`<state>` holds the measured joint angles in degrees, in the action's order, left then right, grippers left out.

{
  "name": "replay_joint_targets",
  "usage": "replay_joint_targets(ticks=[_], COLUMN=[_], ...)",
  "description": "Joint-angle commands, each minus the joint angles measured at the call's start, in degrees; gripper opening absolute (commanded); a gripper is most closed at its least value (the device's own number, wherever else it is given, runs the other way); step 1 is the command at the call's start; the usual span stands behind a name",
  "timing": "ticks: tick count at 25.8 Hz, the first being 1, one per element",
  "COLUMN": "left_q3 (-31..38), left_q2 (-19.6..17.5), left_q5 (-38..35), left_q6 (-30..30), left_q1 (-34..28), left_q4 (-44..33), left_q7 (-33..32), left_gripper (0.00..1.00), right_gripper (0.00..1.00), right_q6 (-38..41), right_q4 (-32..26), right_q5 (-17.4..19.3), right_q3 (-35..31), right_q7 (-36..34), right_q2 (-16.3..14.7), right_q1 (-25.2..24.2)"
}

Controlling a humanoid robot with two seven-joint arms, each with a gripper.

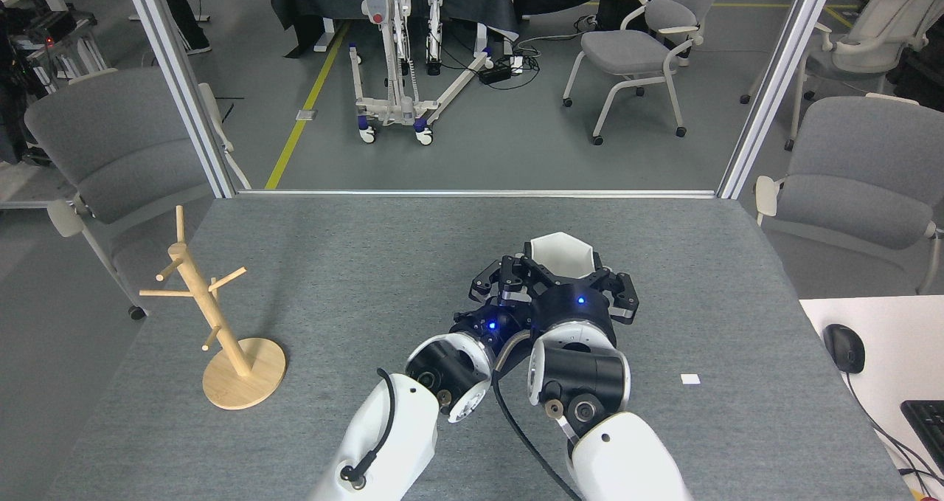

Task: Hang cup on storage rack
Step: 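Grasp the cup with the left gripper and release the right gripper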

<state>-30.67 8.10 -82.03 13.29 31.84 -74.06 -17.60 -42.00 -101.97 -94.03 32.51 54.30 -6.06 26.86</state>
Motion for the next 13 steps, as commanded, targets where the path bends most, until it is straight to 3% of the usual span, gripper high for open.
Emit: replay_joint_targets(ticks=[1, 4, 7, 13], left_q3=[0.08, 0.35, 1.23, 2.19], left_q2=[-0.01, -0.01, -0.1, -0.36], left_q5=[0.02, 0.02, 0.02, 0.02], left_q6=[5.43, 5.43, 5.61, 5.96], left_q1=[-0.02, -0.02, -0.11, -2.4], left_q4=[-0.21, -0.03, 0.06, 0.06], left_q7=[0.37, 0.37, 0.29, 0.29], left_gripper=[0.0, 0.0, 0.0, 0.0], right_gripper=[0.51, 0.65, 0.97, 0.99], right_q6=[2.28, 2.54, 2.72, 4.56], right_q4=[0.19, 0.45, 0.45, 0.45], right_q5=[-0.1, -0.1, -0.28, -0.28], right_q3=[4.4, 4.4, 4.32, 3.96], right_q7=[0.37, 0.28, -0.33, -3.14], right_q2=[0.17, 0.17, 0.17, 0.79], right_q1=[-0.06, -0.06, 0.03, -0.06])
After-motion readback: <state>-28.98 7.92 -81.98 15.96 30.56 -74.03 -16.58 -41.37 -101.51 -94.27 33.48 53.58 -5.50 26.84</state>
